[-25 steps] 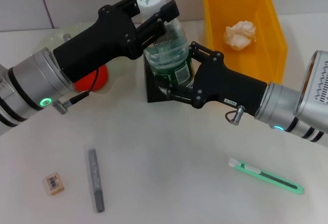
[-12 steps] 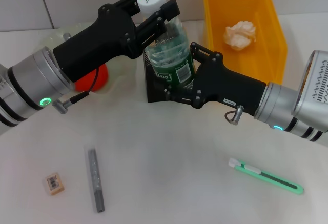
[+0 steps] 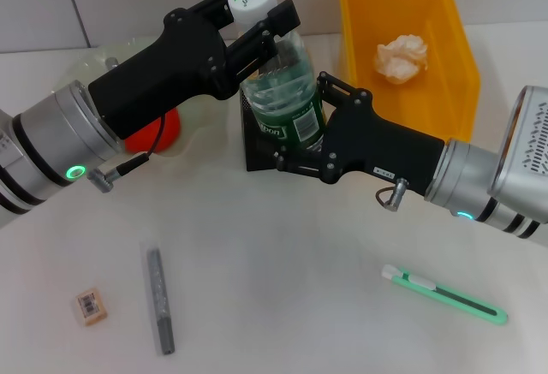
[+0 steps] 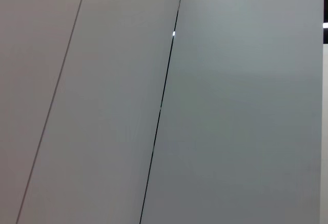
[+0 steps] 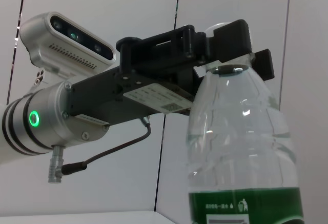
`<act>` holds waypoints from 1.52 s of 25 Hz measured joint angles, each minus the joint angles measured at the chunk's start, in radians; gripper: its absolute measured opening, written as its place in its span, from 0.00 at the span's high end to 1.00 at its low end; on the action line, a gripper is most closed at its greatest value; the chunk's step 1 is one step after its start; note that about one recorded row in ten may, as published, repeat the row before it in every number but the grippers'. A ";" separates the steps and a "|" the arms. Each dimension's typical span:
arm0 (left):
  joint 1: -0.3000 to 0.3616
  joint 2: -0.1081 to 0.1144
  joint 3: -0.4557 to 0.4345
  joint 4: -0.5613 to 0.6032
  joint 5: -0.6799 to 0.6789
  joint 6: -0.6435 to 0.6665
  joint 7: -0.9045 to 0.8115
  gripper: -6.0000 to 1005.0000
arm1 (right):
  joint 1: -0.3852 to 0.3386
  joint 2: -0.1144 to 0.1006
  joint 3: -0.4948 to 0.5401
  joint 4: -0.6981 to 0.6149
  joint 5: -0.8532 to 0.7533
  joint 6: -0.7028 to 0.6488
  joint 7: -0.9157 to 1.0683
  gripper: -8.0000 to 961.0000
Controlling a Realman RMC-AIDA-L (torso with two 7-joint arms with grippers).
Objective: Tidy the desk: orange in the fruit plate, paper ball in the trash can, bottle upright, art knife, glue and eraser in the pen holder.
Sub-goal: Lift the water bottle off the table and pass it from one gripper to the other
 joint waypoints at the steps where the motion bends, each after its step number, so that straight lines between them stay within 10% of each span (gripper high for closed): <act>1: 0.000 0.000 0.000 0.000 0.000 0.000 0.000 0.54 | -0.001 0.000 0.000 0.000 0.000 -0.002 0.000 0.13; 38: 0.004 0.000 0.000 0.000 -0.008 0.000 0.013 0.53 | -0.122 -0.001 0.014 -0.010 0.000 -0.073 -0.003 0.13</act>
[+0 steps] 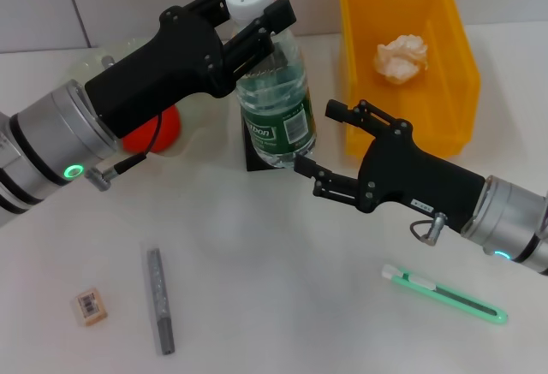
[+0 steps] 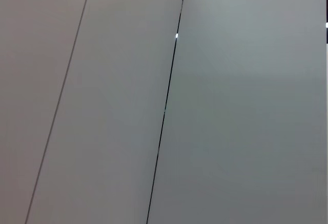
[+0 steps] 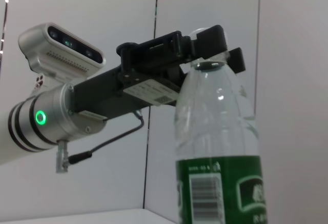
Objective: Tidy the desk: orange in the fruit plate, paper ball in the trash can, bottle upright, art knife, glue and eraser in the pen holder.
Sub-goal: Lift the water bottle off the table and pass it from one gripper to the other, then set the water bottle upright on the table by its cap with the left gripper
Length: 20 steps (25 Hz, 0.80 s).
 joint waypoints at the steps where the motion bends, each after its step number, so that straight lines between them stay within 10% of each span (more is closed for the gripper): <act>1: 0.001 0.000 -0.004 0.000 0.000 -0.003 0.002 0.53 | -0.005 -0.001 0.001 -0.001 0.000 0.002 0.000 0.13; 20: 0.094 0.015 -0.067 0.000 0.005 -0.002 0.052 0.52 | -0.103 -0.009 0.124 -0.040 0.001 0.007 0.000 0.13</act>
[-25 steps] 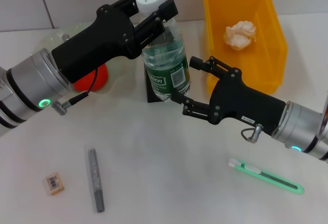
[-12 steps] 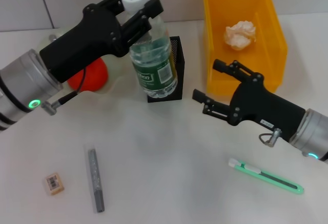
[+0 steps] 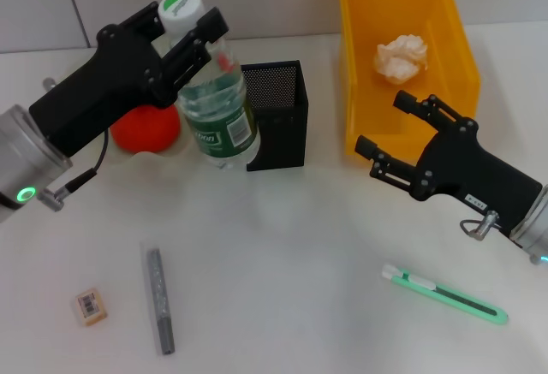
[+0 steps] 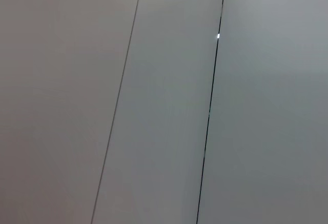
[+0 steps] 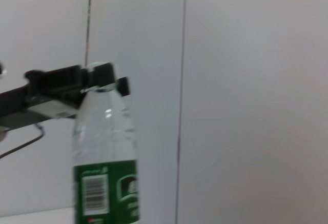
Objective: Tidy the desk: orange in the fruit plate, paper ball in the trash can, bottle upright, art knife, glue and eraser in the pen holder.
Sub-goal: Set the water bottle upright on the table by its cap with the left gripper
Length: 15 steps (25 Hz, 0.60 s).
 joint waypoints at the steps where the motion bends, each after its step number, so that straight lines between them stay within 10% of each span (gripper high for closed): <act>1: 0.000 0.000 0.000 0.000 0.000 0.000 0.000 0.52 | -0.001 0.000 0.007 0.000 0.000 0.001 0.001 0.13; 15: 0.080 0.009 -0.009 0.000 0.003 0.003 0.049 0.52 | -0.019 -0.002 0.056 -0.015 0.001 0.004 0.009 0.13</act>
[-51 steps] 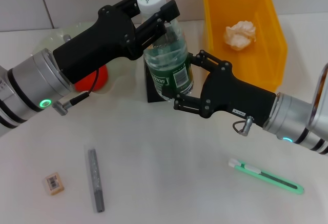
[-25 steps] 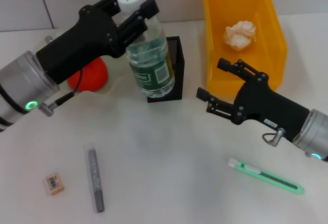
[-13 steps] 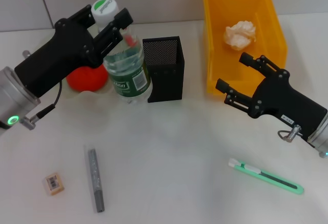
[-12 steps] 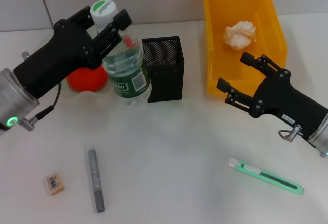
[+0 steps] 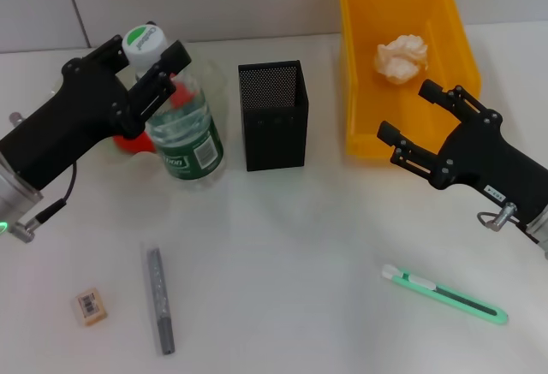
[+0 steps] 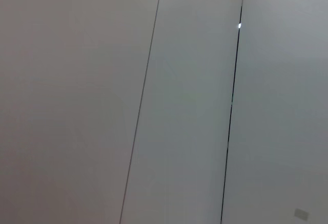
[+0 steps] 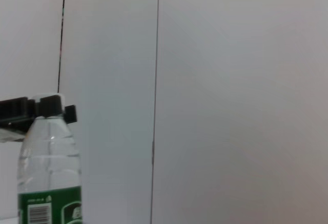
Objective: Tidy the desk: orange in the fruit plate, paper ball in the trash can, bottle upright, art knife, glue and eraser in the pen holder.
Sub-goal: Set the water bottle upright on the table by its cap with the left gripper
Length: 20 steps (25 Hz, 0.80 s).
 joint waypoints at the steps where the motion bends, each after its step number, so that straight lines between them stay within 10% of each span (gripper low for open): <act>1: 0.005 0.002 -0.001 0.000 0.000 0.000 0.003 0.51 | 0.000 0.000 0.000 0.000 0.000 0.000 0.000 0.13; 20: 0.055 0.015 -0.023 -0.010 0.002 -0.009 0.075 0.51 | 0.001 0.000 0.005 0.001 0.000 0.002 0.001 0.13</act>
